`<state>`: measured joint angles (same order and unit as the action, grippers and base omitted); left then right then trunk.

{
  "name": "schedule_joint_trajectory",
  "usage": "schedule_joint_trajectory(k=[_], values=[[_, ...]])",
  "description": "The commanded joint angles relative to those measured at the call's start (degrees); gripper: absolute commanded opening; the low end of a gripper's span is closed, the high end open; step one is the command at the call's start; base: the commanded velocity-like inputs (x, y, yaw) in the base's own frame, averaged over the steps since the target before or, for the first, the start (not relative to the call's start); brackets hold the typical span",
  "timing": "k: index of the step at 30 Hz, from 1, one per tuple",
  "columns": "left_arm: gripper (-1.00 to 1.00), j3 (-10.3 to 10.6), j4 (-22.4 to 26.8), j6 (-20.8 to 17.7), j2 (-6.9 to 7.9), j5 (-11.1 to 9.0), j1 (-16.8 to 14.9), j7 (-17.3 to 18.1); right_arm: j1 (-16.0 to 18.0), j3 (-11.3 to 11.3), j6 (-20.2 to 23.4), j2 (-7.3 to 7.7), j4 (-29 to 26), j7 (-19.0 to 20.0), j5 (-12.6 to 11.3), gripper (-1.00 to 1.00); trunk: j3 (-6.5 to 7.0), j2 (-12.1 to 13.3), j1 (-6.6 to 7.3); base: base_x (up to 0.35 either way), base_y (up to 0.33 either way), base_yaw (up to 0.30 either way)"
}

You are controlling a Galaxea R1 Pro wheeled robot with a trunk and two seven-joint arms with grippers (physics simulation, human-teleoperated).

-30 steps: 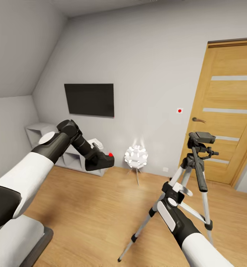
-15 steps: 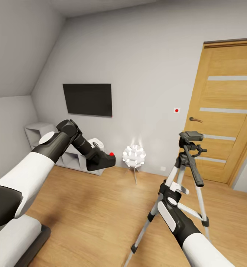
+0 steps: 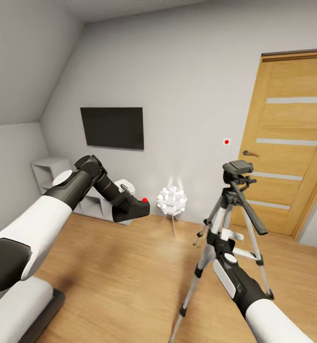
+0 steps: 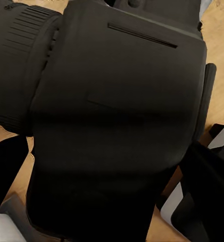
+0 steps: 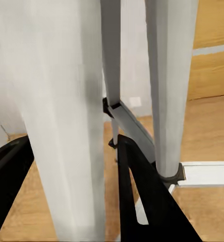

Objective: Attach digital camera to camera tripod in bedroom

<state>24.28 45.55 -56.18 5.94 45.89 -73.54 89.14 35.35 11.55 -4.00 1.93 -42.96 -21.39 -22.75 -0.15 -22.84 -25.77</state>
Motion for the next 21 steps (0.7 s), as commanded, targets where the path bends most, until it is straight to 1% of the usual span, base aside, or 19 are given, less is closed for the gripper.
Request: schedule_joint_trajectory(k=[1, 2, 4, 9, 10, 13, 14, 15, 16, 19, 20, 21], values=[[-1.0, 0.1, 0.1, -0.6, -0.06, 0.5, 0.0, 0.5, 0.1, 0.5, -0.4, 0.31, -0.2, 0.8, 0.1, -1.0, -0.01, -0.1, -0.01, 0.0, 0.0, 0.0], [-1.0, 0.1, 0.1, -0.6, -0.25, 0.5, 0.0, 0.5, 0.1, 0.5, -0.4, 0.72, -0.2, 2.5, 0.2, -1.0, -0.01, -0.1, -0.01, 0.0, 0.0, 0.0], [-1.0, 0.1, 0.1, -0.6, -0.51, 0.5, 0.0, 0.5, 0.2, 0.4, -0.3, 1.42, -0.3, 4.5, 0.5, -1.0, -0.01, -0.1, -0.01, 0.0, 0.0, 0.0], [-1.0, 0.1, 0.0, -0.6, -0.72, 0.5, 0.0, 0.5, 0.3, 0.4, 0.2, 3.05, -0.8, 8.0, 1.3, -1.0, -0.01, -0.1, -0.01, 0.0, 0.0, 0.0], [-1.0, 0.1, 0.0, -0.6, -0.73, 0.5, 0.0, 0.5, 0.4, 0.4, 0.4, 3.62, -0.8, 9.1, 1.4, -1.0, -0.01, -0.1, -0.01, 0.0, 0.0, 0.0], [-1.0, 0.1, 0.0, -0.6, -0.75, 0.5, 0.0, 0.4, 0.6, 0.3, 1.7, 5.6, -1.0, 14.2, 1.5, -1.0, -0.01, -0.1, -0.01, 0.0, 0.0, 0.0], [-1.0, 0.1, 0.0, -0.6, -0.75, 0.5, 0.0, 0.4, 0.7, 0.3, 1.9, 5.87, -1.2, 15.3, 1.5, -1.0, -0.01, -0.1, -0.01, 0.0, 0.0, 0.0], [-1.0, 0.1, 0.0, -0.6, -0.75, 0.5, 0.0, 0.4, 0.8, 0.3, 2.3, 6.29, -1.5, 17.6, 1.5, -1.0, -0.01, -0.1, -0.01, 0.0, 0.0, 0.0], [-1.0, 0.1, 0.0, -0.6, -0.75, 0.5, 0.0, 0.4, 0.8, 0.3, 2.5, 6.46, -1.7, 18.7, 1.5, -1.0, -0.01, -0.1, -0.01, 0.0, 0.0, 0.0], [-1.0, 0.1, 0.0, -0.6, -0.75, 0.5, 0.0, 0.5, 0.9, 0.3, 3.8, 7.52, -2.4, 24.5, 1.6, -1.0, -0.01, -0.1, -0.01, 0.0, 0.0, 0.0], [-1.0, 0.1, 0.0, -0.6, -0.75, 0.5, 0.0, 0.5, 0.9, 0.3, 4.0, 7.73, -2.5, 25.3, 1.6, -1.0, -0.01, -0.1, -0.01, 0.0, 0.0, 0.0], [-1.0, 0.1, 0.0, -0.6, -0.75, 0.5, 0.0, 0.4, 0.9, 0.3, 4.2, 8.39, -2.7, 27.8, 1.6, -1.0, -0.01, -0.1, -0.01, 0.0, 0.0, 0.0]])
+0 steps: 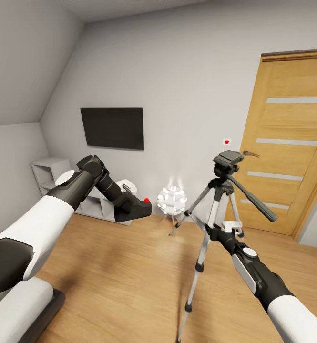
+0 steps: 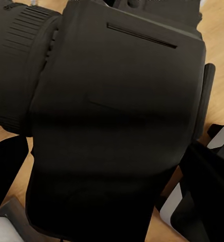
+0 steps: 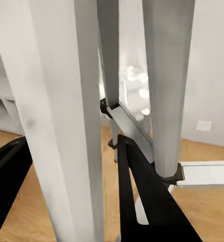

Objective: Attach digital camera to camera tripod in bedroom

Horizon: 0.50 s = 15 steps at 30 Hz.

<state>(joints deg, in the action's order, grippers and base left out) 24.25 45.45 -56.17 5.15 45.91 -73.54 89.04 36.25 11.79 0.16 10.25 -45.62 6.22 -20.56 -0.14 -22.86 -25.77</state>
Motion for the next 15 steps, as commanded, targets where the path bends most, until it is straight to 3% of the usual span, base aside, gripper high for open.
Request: schedule_joint_trajectory(k=[1, 6, 15], values=[[-1.0, 0.1, 0.1, -0.6, 0.04, 0.5, 0.0, 0.5, 0.0, 0.1, 0.1, 0.29, -0.1, 1.1, -0.6, -1.0, -0.02, -0.1, -0.02, 0.0, 0.0, 0.0], [-1.0, 0.1, 0.1, -0.6, 0.0, 0.5, 0.0, 0.6, 0.0, 0.1, 0.3, 1.34, -0.2, 5.6, -0.6, -1.0, -0.02, -0.1, -0.02, 0.0, 0.0, 0.0], [-1.0, 0.2, 0.1, -0.6, -0.05, 0.5, 0.0, 0.5, 0.0, -0.1, 0.4, 4.77, -0.3, 14.0, -0.6, -1.0, -0.02, -0.1, -0.02, 0.0, 0.0, 0.0]])
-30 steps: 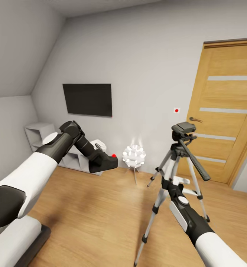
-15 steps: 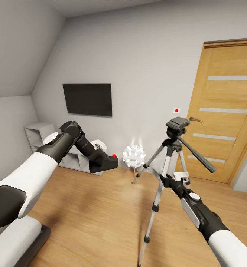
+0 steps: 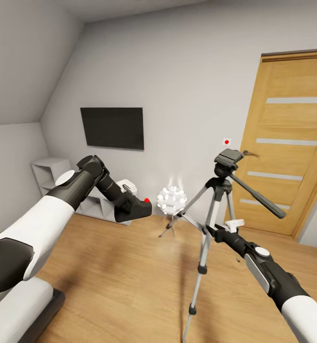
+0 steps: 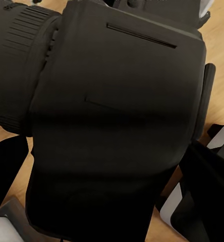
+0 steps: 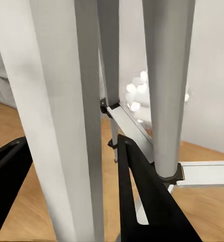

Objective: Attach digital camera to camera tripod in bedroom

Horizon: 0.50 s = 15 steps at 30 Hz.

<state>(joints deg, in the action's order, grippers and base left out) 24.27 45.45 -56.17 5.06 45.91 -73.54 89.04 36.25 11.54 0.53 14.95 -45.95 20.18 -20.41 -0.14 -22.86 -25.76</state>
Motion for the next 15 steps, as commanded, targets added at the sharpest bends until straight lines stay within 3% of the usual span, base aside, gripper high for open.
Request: schedule_joint_trajectory(k=[1, 11, 15], values=[[-1.0, 0.1, 0.1, -0.6, 0.04, 0.5, 0.0, 0.5, 0.0, 0.1, 0.1, 0.34, 0.0, 0.7, -0.8, -1.0, -0.02, -0.1, -0.02, 0.0, 0.0, 0.0], [-1.0, 0.1, 0.1, -0.6, 0.04, 0.5, 0.0, 0.5, 0.0, 0.0, 1.7, 3.85, 0.0, 10.0, -0.8, -1.0, -0.02, -0.1, -0.02, 0.0, 0.0, 0.0], [-1.0, 0.1, 0.1, -0.6, 0.04, 0.5, 0.0, 0.6, 0.0, 0.0, 3.1, 4.6, 0.0, 13.6, -0.8, -1.0, -0.02, -0.1, -0.02, 0.0, 0.0, 0.0]])
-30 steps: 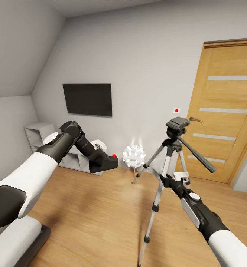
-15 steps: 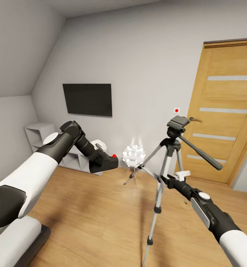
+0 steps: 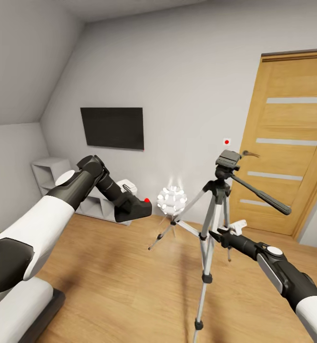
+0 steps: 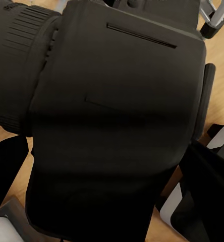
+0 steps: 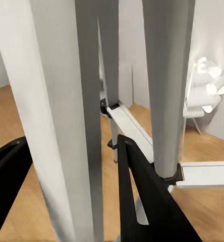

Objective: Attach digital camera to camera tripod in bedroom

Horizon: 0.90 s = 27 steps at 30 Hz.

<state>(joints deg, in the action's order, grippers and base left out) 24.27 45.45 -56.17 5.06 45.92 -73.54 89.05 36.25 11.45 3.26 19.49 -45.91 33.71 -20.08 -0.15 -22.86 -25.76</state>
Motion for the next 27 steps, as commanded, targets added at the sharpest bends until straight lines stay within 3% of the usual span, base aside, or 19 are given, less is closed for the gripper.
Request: schedule_joint_trajectory(k=[1, 10, 27], values=[[-1.0, 0.1, 0.1, -0.6, 0.04, 0.5, 0.0, 0.5, 0.1, 0.1, 0.5, 0.12, -0.1, 0.5, -1.1, -1.0, -0.02, -0.1, -0.02, 0.0, 0.0, 0.0], [-1.0, 0.2, 0.1, -0.6, 0.0, 0.5, 0.0, 0.6, 0.1, 0.1, 1.3, 0.73, -0.1, 3.5, -1.1, -1.0, -0.02, -0.1, -0.02, 0.0, 0.0, 0.0], [-1.0, 0.2, 0.1, -0.6, -0.14, 0.5, 0.0, 0.6, 0.1, 0.2, 3.1, 1.27, -0.1, 3.8, -1.1, -1.0, -0.02, -0.1, -0.02, 0.0, 0.0, 0.0]])
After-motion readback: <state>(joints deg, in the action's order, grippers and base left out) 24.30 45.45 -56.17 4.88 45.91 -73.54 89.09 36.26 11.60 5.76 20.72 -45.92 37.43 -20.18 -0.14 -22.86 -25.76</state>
